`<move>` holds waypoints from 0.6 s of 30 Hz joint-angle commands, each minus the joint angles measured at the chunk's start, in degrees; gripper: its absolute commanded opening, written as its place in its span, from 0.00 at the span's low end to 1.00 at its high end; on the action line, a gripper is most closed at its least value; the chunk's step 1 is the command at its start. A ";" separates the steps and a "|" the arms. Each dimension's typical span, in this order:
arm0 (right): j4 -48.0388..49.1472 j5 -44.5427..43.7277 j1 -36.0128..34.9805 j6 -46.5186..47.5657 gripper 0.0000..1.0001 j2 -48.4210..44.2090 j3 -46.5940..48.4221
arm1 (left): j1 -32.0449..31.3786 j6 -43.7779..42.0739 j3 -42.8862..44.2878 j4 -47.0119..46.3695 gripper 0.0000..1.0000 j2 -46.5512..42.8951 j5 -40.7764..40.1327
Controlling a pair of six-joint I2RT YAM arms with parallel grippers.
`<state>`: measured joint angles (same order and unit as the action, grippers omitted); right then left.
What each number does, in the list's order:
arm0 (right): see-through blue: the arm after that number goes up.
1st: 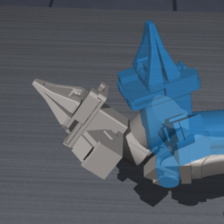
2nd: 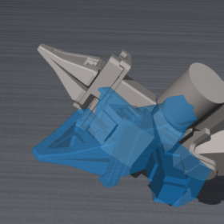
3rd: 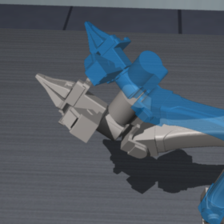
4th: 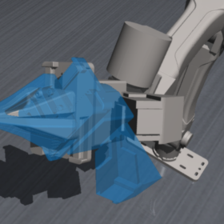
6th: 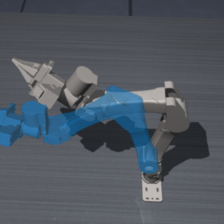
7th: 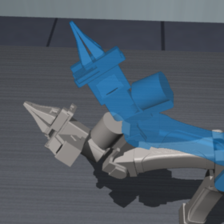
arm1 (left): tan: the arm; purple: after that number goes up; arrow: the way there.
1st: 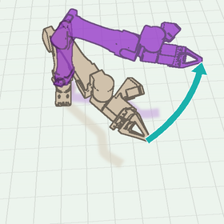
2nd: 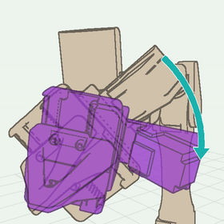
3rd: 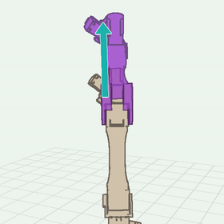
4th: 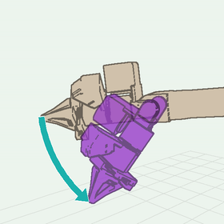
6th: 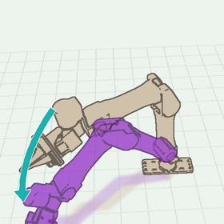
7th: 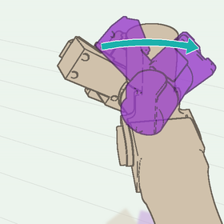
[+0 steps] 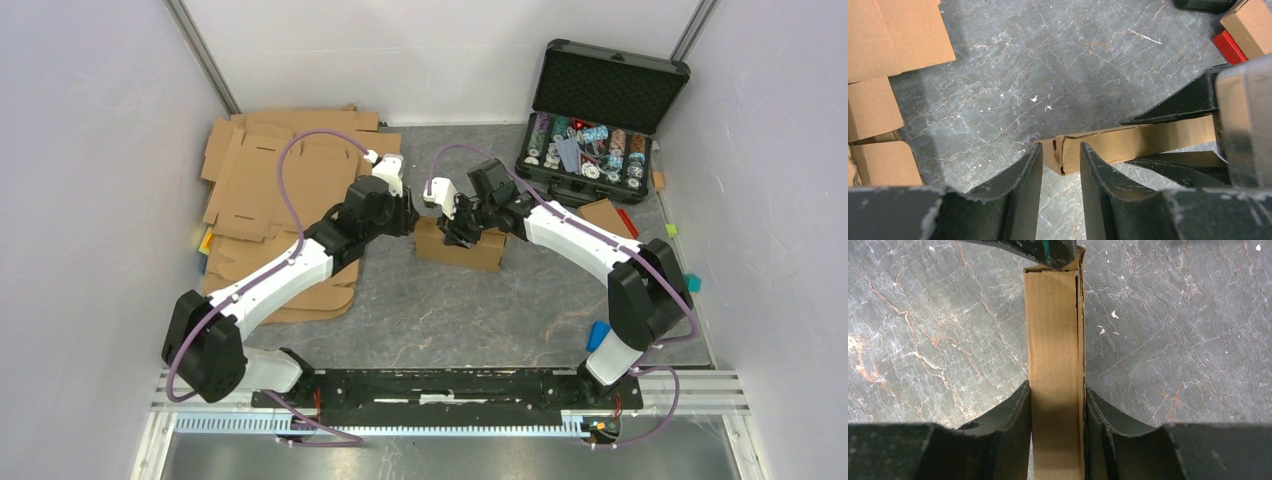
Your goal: Fold the paper box
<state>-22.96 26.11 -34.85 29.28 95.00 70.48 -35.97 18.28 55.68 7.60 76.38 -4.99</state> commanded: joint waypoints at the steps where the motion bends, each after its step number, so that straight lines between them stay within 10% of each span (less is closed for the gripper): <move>1: 1.08 1.32 0.14 0.24 0.34 -0.06 1.68 | 0.46 1.16 2.28 -0.23 0.40 1.31 1.33; 18: 0.96 1.67 0.15 0.22 0.34 0.21 1.86 | 0.46 -0.18 2.53 0.14 0.27 3.27 1.04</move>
<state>-22.98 26.52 -34.85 29.36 95.00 70.48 -35.70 18.22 55.92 7.66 79.53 -4.34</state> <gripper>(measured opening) 0.414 0.250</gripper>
